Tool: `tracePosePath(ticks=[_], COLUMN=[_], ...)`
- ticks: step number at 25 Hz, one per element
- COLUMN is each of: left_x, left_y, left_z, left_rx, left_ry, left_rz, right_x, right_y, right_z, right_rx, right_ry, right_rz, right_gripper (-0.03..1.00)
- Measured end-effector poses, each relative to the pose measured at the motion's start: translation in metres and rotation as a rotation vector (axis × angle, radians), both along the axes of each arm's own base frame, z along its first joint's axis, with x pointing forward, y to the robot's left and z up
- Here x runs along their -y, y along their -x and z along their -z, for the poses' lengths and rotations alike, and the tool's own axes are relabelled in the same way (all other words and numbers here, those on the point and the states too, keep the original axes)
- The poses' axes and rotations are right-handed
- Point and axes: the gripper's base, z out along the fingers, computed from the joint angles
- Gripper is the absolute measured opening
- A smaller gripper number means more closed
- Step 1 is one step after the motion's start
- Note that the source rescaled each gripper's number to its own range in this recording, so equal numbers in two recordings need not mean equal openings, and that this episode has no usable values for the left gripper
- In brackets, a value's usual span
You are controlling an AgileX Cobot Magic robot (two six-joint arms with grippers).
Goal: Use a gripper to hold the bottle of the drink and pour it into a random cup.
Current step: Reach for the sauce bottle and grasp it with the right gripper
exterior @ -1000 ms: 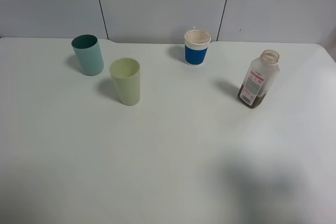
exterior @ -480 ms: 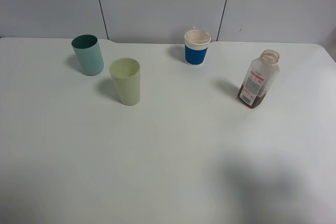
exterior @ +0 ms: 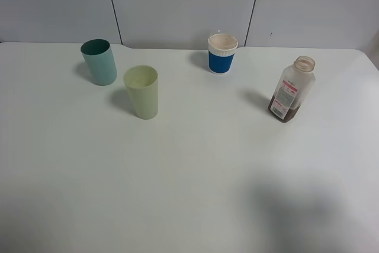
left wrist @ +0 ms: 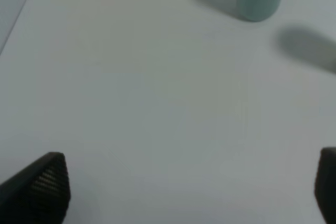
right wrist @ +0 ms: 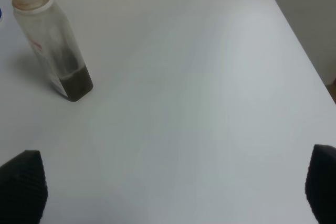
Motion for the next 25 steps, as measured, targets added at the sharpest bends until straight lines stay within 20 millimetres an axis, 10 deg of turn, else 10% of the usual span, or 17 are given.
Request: tracePosePath(ticks=[25], left_x=[0.0000], left_y=[0.0000], left_z=[0.0000], left_rx=[0.000], left_ry=[0.000], left_rz=[0.000], right_x=[0.0000], right_y=[0.0000], right_z=[0.0000], right_rx=[0.000], right_ry=[0.000], right_rz=[0.000], right_gripper=[1.00])
